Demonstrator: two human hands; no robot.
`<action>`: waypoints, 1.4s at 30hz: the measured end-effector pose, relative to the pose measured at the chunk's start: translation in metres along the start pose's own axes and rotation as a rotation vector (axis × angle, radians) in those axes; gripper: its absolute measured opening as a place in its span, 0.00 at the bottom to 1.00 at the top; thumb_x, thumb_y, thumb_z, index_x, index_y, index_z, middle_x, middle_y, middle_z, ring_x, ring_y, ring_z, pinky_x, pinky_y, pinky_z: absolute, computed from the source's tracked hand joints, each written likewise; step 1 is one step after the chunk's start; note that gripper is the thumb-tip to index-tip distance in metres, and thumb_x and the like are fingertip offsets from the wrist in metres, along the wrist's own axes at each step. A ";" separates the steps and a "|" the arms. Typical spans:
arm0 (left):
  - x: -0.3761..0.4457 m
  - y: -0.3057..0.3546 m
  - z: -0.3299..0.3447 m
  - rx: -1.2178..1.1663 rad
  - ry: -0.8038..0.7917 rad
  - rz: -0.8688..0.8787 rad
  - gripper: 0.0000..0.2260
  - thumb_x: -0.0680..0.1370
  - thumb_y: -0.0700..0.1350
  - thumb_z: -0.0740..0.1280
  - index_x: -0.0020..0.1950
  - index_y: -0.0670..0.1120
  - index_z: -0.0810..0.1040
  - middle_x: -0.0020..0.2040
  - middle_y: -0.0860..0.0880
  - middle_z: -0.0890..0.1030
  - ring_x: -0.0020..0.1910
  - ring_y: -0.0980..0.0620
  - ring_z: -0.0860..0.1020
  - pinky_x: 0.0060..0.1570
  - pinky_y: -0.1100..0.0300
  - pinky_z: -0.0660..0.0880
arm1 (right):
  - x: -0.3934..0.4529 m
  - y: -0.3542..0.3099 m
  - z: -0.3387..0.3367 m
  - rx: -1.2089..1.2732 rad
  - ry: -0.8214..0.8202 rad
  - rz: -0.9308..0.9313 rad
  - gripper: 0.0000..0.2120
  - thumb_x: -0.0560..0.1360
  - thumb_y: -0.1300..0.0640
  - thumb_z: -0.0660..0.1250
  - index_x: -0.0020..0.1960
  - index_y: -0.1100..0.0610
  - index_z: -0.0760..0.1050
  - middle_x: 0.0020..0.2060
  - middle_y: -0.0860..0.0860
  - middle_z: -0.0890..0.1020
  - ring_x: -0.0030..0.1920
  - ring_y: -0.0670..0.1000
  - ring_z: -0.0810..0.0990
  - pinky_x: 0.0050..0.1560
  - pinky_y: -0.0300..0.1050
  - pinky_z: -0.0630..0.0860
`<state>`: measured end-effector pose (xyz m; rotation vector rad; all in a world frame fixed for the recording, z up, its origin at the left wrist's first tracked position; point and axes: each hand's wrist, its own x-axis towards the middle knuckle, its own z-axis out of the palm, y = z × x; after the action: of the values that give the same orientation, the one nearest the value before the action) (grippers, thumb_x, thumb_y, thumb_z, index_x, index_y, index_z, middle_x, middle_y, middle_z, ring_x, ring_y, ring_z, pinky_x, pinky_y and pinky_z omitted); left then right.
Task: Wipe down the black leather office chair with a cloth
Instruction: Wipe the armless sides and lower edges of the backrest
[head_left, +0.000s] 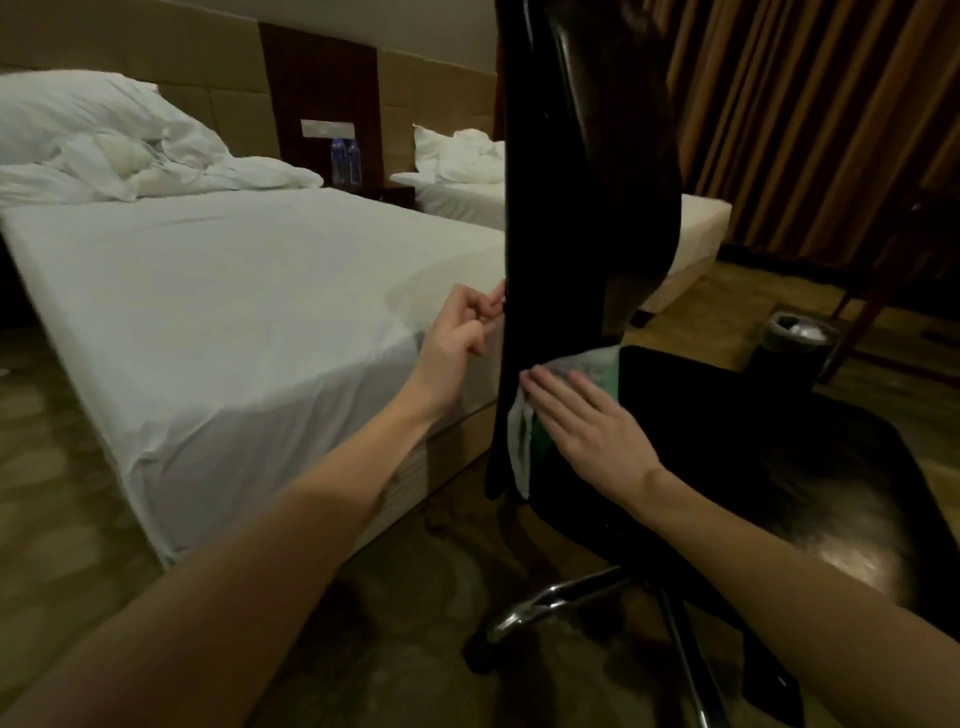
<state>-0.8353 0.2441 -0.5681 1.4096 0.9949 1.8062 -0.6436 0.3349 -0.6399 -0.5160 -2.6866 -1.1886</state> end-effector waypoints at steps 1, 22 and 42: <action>0.001 -0.005 0.001 -0.007 0.005 0.011 0.11 0.65 0.33 0.55 0.45 0.43 0.64 0.68 0.41 0.72 0.76 0.41 0.66 0.70 0.54 0.69 | -0.009 -0.009 0.014 0.045 -0.047 -0.046 0.32 0.79 0.58 0.59 0.78 0.62 0.49 0.79 0.59 0.46 0.79 0.59 0.40 0.76 0.57 0.32; -0.024 -0.046 0.026 0.153 0.122 0.031 0.22 0.72 0.38 0.71 0.60 0.53 0.66 0.63 0.48 0.75 0.67 0.49 0.75 0.68 0.52 0.72 | -0.100 -0.004 0.052 0.701 -0.165 0.109 0.24 0.82 0.50 0.59 0.74 0.35 0.58 0.78 0.37 0.50 0.79 0.49 0.44 0.77 0.50 0.48; -0.052 -0.039 0.037 0.340 0.273 0.089 0.21 0.72 0.31 0.75 0.60 0.46 0.74 0.53 0.50 0.84 0.56 0.56 0.82 0.53 0.64 0.78 | -0.017 0.038 -0.033 0.340 0.582 0.088 0.13 0.81 0.66 0.59 0.60 0.68 0.78 0.65 0.62 0.77 0.73 0.64 0.67 0.71 0.63 0.66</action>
<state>-0.7864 0.2271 -0.6224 1.4455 1.4572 2.0016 -0.6134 0.3300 -0.5963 -0.1912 -2.2569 -0.6922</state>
